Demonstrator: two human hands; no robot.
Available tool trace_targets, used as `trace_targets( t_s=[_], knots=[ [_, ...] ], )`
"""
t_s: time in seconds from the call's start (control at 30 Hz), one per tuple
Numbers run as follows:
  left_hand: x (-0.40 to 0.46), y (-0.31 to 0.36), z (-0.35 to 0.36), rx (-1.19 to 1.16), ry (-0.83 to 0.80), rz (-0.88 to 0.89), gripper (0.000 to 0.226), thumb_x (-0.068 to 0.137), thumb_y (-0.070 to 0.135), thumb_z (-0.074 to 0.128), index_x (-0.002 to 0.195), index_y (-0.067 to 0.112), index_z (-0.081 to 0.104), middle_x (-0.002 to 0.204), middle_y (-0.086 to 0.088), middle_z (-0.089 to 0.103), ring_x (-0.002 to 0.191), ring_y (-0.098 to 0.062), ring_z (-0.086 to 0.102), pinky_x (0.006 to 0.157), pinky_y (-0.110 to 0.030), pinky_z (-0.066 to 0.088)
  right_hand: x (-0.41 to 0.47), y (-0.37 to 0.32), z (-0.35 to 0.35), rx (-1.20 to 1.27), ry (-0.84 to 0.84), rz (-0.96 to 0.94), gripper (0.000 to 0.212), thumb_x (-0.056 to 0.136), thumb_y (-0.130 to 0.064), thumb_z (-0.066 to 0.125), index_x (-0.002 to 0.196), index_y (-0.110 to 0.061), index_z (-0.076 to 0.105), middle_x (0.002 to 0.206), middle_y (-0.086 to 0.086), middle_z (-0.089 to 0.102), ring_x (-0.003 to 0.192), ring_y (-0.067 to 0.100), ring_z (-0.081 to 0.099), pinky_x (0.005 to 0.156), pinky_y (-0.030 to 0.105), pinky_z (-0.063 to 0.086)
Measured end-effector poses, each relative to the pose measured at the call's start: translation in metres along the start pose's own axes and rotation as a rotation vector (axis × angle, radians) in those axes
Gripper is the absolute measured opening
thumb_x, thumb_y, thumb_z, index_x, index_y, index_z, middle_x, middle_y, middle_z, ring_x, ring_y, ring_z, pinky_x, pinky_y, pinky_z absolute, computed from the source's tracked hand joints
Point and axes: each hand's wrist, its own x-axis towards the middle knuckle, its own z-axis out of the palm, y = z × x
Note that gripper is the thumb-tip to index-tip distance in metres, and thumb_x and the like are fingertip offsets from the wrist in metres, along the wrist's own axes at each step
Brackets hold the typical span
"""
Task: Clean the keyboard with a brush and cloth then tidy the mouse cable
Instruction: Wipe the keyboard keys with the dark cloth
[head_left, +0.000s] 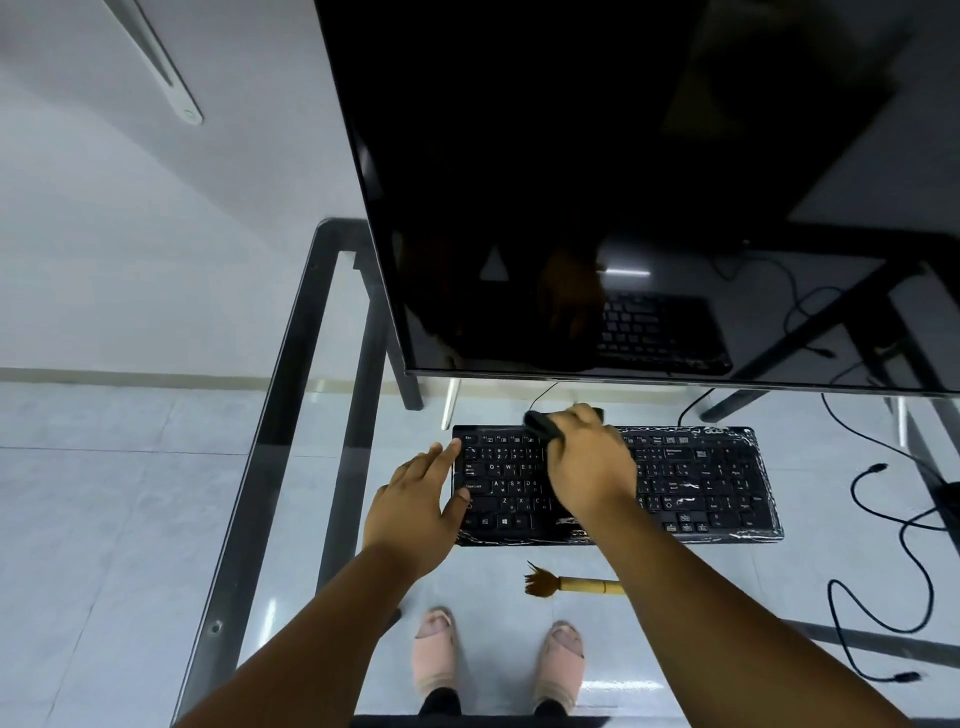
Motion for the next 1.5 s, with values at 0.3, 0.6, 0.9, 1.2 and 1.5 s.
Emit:
trace_targets(
  t_s=[0.3,0.6,0.9,1.2,1.5],
  knots=[
    [0.000,-0.002,-0.001,-0.004,-0.006,0.011,0.061,0.099,0.050,0.036,0.153,0.040,0.011,0.160,0.009,0.021,0.146,-0.014,0.020,0.114,-0.035,0.027,-0.011,-0.039,0.011,0.042,-0.097,-0.197,0.048,0.095,-0.017,0.045,0.135,-0.043,0.047,0.133,-0.018,0.041,0.103,0.022,0.046,0.068,0.033,0.052],
    [0.000,-0.005,-0.005,-0.122,-0.016,0.021,0.064,0.096,0.052,0.044,0.152,0.042,0.014,0.158,0.009,0.026,0.145,-0.013,0.022,0.116,-0.035,0.025,-0.002,0.015,-0.002,0.061,0.014,0.036,0.039,0.094,-0.015,0.044,0.125,-0.032,0.059,0.125,-0.008,0.047,0.093,0.027,0.053,0.067,0.032,0.052],
    [-0.005,-0.010,-0.003,-0.043,-0.081,0.054,0.106,0.074,0.073,0.060,0.154,0.027,0.008,0.162,0.009,0.012,0.149,-0.012,0.011,0.118,-0.035,0.018,-0.009,-0.046,0.013,0.060,-0.080,-0.190,0.044,0.095,-0.018,0.044,0.133,-0.040,0.051,0.129,-0.014,0.043,0.104,0.022,0.045,0.073,0.035,0.053],
    [-0.002,-0.009,0.001,-0.001,-0.053,0.069,0.098,0.072,0.083,0.047,0.150,0.046,0.001,0.162,0.008,0.015,0.148,-0.015,0.016,0.117,-0.042,0.026,-0.011,0.001,0.001,0.014,0.052,0.087,0.035,0.095,-0.017,0.045,0.125,-0.029,0.059,0.129,-0.007,0.046,0.101,0.026,0.049,0.065,0.032,0.052],
    [0.000,-0.007,0.002,0.054,-0.053,0.044,0.100,0.069,0.090,0.031,0.152,0.042,0.002,0.162,0.008,0.013,0.147,-0.016,0.018,0.116,-0.041,0.028,-0.018,-0.034,0.011,0.024,-0.036,-0.158,0.046,0.094,-0.016,0.044,0.132,-0.041,0.052,0.134,-0.015,0.043,0.109,0.021,0.045,0.069,0.032,0.053]
  ],
)
